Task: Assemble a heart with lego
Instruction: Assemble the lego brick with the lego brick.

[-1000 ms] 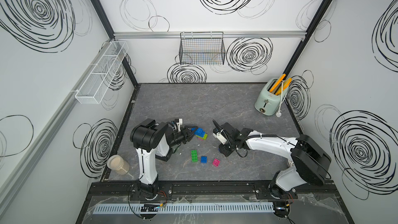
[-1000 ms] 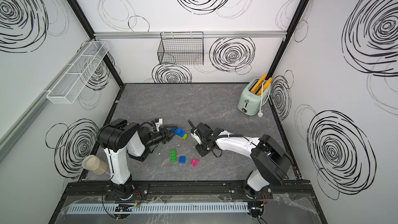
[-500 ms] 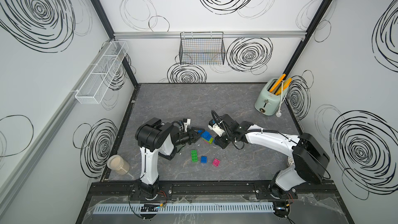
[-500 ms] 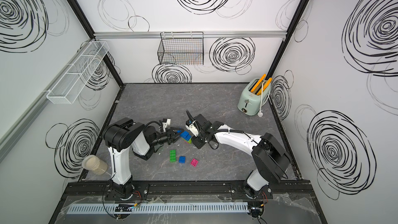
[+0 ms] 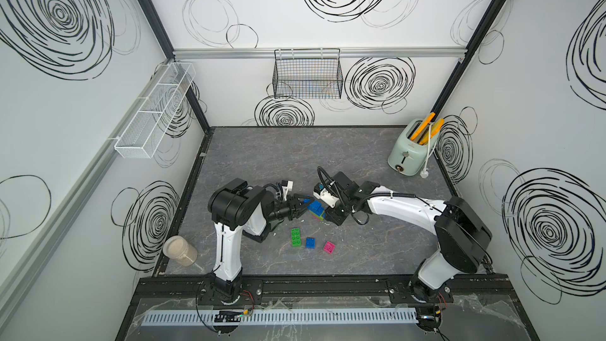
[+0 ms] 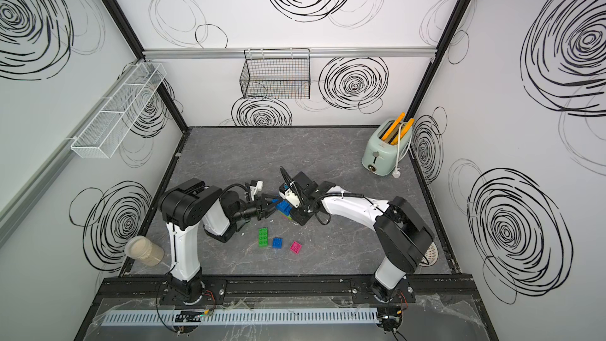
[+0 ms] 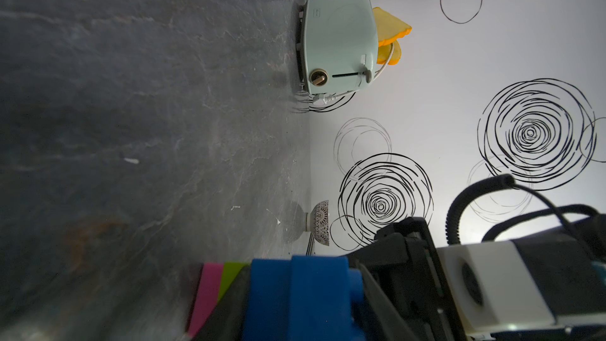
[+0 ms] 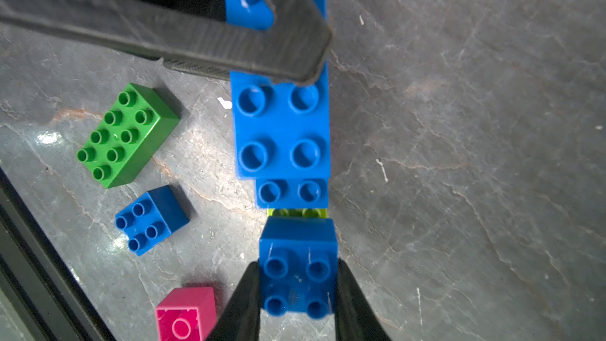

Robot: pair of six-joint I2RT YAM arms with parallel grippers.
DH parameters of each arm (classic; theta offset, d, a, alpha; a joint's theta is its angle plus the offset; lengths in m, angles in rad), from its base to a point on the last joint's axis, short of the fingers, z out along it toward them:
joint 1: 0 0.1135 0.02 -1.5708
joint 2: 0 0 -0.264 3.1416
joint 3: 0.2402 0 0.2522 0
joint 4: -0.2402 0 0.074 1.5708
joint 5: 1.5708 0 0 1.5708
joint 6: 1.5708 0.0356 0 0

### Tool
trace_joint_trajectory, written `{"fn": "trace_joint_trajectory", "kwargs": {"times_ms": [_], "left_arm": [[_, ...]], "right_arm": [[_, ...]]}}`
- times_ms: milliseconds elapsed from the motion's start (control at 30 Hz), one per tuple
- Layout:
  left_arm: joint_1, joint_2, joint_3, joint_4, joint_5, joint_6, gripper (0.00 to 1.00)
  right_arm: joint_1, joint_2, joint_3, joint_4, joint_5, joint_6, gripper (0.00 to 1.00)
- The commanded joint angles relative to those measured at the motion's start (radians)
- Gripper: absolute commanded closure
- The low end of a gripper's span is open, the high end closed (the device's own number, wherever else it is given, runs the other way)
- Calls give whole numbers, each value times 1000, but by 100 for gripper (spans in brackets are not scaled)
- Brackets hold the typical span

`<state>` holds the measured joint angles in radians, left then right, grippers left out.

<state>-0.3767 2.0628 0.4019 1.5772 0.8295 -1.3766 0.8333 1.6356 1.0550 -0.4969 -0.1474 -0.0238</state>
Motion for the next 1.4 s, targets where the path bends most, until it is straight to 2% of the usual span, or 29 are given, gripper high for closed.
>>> {"fn": "trace_joint_trajectory", "kwargs": {"times_ms": [0,333,667,800,1133,1367], "left_arm": [[-9,13,15,187,26,-3,55],[-19,2,13,181,25,0,54],[-29,-26,12,156,25,17,54],[-33,-30,11,154,26,20,54],[-33,-18,14,175,34,5,54],[-37,15,14,237,42,-35,54]], "right_arm": [[-5,19,31,-31,-12,-30,75],[-5,70,67,-66,-14,-40,74],[-7,199,166,-175,-29,-31,74],[-1,248,211,-214,3,-29,74],[-6,149,168,-76,-30,-83,71],[-10,217,179,-78,6,-117,71]]}}
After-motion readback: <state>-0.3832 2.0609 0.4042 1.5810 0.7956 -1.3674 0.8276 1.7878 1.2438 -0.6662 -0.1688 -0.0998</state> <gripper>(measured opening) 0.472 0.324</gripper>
